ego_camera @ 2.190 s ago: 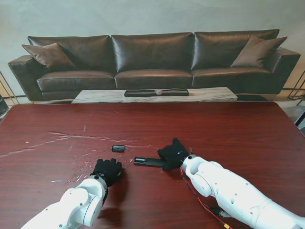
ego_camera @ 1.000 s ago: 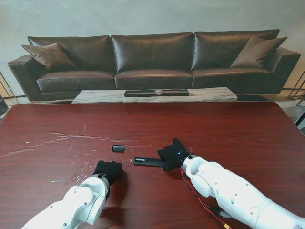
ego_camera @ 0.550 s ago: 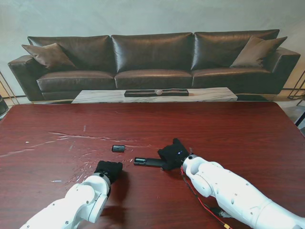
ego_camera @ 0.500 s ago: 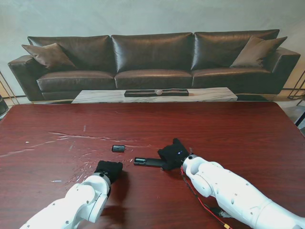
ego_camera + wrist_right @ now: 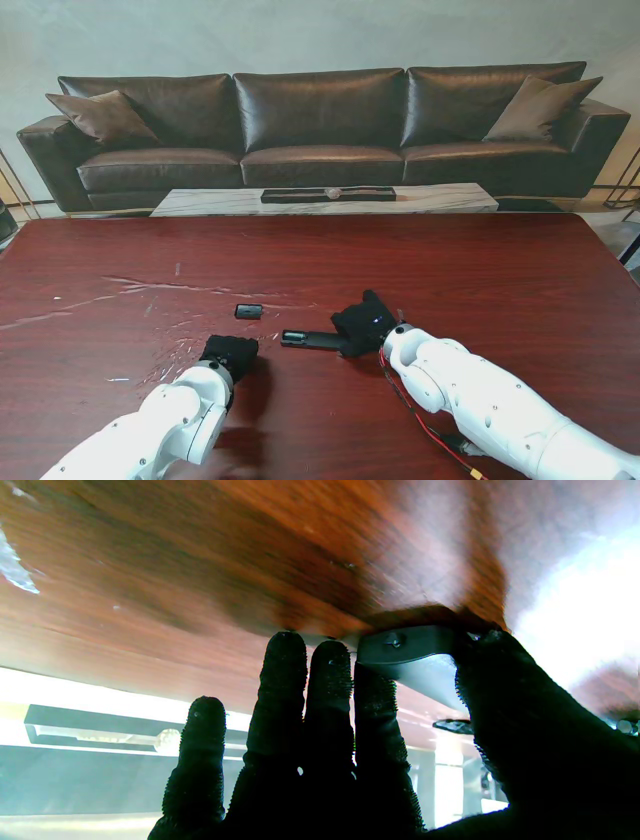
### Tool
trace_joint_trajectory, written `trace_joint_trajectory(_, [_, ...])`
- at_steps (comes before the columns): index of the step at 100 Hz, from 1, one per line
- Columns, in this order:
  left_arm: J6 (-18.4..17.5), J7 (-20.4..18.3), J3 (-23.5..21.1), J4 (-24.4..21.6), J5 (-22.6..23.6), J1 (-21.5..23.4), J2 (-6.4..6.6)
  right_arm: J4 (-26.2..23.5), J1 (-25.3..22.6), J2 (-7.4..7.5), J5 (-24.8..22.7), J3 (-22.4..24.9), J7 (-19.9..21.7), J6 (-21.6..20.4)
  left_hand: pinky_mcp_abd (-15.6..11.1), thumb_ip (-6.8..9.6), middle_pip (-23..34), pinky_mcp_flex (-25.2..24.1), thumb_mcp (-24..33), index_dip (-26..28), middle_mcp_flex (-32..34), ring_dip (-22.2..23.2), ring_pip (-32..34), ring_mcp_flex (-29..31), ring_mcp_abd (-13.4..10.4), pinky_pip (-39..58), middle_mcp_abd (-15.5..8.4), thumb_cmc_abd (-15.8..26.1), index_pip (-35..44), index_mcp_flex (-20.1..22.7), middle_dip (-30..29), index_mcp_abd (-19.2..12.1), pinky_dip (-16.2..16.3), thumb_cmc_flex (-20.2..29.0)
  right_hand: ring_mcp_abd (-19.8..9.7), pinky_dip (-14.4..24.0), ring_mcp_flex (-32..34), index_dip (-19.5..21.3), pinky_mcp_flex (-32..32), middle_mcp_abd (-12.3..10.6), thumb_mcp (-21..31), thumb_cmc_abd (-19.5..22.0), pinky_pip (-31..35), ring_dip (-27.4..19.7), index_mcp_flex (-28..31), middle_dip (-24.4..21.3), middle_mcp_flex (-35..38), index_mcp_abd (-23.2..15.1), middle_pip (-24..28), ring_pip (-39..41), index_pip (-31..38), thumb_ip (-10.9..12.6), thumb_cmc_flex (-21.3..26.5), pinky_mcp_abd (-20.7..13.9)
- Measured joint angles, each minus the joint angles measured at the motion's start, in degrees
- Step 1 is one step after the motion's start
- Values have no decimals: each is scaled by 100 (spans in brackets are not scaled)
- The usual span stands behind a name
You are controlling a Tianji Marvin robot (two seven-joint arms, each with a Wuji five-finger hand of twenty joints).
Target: Install the batteries into the remote control and close the cover
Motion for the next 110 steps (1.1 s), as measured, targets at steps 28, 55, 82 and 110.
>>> trace_joint_trajectory(28, [-3, 77, 52, 53, -71, -62, 0, 1, 8, 0, 3, -6, 10, 1, -4, 0, -126, 79, 130, -71, 83, -1, 1, 66, 4, 3, -6, -1, -4, 247, 2, -4, -51, 0, 0, 0, 0, 32, 0, -4, -4, 0, 0, 0, 0, 0, 0, -1, 12, 0, 1, 0, 0, 1])
trace_joint_trajectory(55, [-23, -54, 63, 39, -138, -118, 5, 4, 11, 0, -1, -9, 10, -2, -6, 0, 124, -43, -550, -72, -45, -114, 1, 47, 10, 3, 15, 131, -62, 260, -211, 36, -117, 0, 0, 0, 0, 36, 0, -6, -6, 0, 0, 1, 0, 0, 0, -1, 12, 0, 1, 0, 0, 1])
trace_joint_trajectory(82, [-11, -211, 171, 30, -127, -227, 31, 5, 12, 0, -5, -7, 9, -3, -14, 9, 502, 92, -814, -29, -139, 3, 89, 44, 10, 164, 8, 230, -59, 233, -390, 42, -118, 50, 0, 0, 0, 38, 0, -15, -15, 1, 0, 1, 0, 0, 0, -2, 14, 0, 1, 0, 0, 1])
trace_joint_trajectory(110, [-26, -316, 310, 55, 49, -331, 35, 6, -4, 2, -33, 21, 0, -15, -62, -12, 810, 758, -791, -202, 263, 178, 593, 510, -117, 446, -158, 235, 472, 262, -20, -169, -32, 65, 0, 0, -2, 38, -51, 13, -68, 52, 0, 1, 0, 0, -6, -8, 14, -1, 1, 0, 1, 7])
